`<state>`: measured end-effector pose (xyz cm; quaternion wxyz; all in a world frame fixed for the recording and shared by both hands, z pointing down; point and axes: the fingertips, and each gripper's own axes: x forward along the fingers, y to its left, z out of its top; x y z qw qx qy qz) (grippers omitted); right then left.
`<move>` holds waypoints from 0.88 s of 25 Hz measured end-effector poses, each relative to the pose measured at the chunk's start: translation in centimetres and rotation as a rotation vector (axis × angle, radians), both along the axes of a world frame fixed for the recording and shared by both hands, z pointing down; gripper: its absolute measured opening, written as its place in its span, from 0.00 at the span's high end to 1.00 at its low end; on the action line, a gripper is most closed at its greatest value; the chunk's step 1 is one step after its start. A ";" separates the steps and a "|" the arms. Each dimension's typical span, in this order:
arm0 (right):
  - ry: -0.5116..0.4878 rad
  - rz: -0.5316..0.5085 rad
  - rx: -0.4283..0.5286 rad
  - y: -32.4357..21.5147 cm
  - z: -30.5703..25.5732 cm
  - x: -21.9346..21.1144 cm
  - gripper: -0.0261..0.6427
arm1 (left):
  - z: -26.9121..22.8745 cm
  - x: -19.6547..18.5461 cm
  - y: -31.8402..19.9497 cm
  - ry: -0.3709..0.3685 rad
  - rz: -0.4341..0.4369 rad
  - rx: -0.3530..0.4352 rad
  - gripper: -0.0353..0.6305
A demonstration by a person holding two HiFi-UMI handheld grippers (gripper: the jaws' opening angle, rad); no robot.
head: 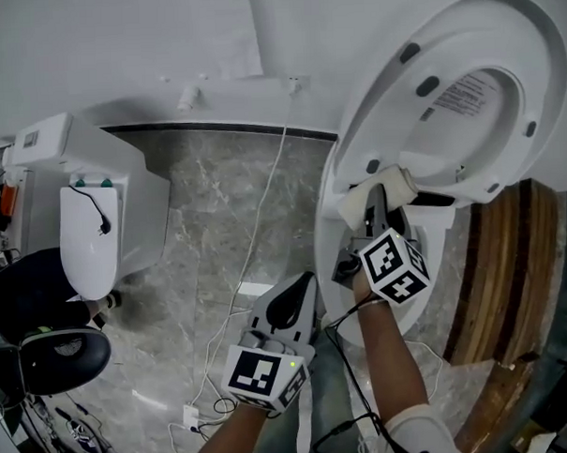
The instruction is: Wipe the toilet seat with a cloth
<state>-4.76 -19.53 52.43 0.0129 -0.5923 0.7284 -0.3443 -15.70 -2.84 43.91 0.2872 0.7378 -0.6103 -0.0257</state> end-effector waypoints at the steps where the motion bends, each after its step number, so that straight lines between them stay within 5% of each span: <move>1: -0.013 -0.001 -0.003 -0.1 -0.2 -0.3 0.81 | -0.4 -0.1 0.0 0.001 -0.001 0.005 0.93; 6: 0.023 0.007 0.011 -0.6 -3.0 -1.5 0.81 | -2.1 -0.7 -0.1 -0.011 -0.004 0.043 0.93; 22: -0.167 0.092 -0.062 -2.7 -7.7 -1.5 0.81 | -6.9 -1.1 -2.3 -0.022 -0.018 0.102 0.93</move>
